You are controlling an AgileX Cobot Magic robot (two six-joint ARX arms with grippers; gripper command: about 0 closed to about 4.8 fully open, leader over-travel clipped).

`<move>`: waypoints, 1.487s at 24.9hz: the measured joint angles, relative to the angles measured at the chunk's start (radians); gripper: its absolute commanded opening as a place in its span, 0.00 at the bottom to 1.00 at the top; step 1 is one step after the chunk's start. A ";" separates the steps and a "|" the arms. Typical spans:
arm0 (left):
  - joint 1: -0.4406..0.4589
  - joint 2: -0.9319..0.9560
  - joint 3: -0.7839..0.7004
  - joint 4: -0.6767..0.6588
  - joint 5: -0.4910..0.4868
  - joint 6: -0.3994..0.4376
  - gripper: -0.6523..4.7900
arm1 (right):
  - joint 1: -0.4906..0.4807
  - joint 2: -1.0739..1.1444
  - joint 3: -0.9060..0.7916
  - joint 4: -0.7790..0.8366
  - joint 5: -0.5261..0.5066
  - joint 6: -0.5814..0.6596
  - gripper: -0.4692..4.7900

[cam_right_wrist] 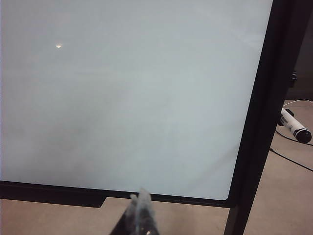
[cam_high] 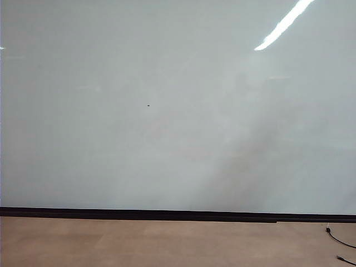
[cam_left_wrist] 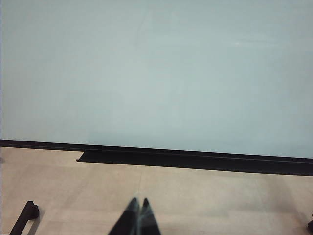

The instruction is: Pick up the pen on the shelf to the right of the whiteboard and write the letter A.

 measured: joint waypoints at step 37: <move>0.000 0.000 0.000 0.000 0.000 0.000 0.11 | -0.002 0.000 0.000 0.068 0.370 -0.045 0.37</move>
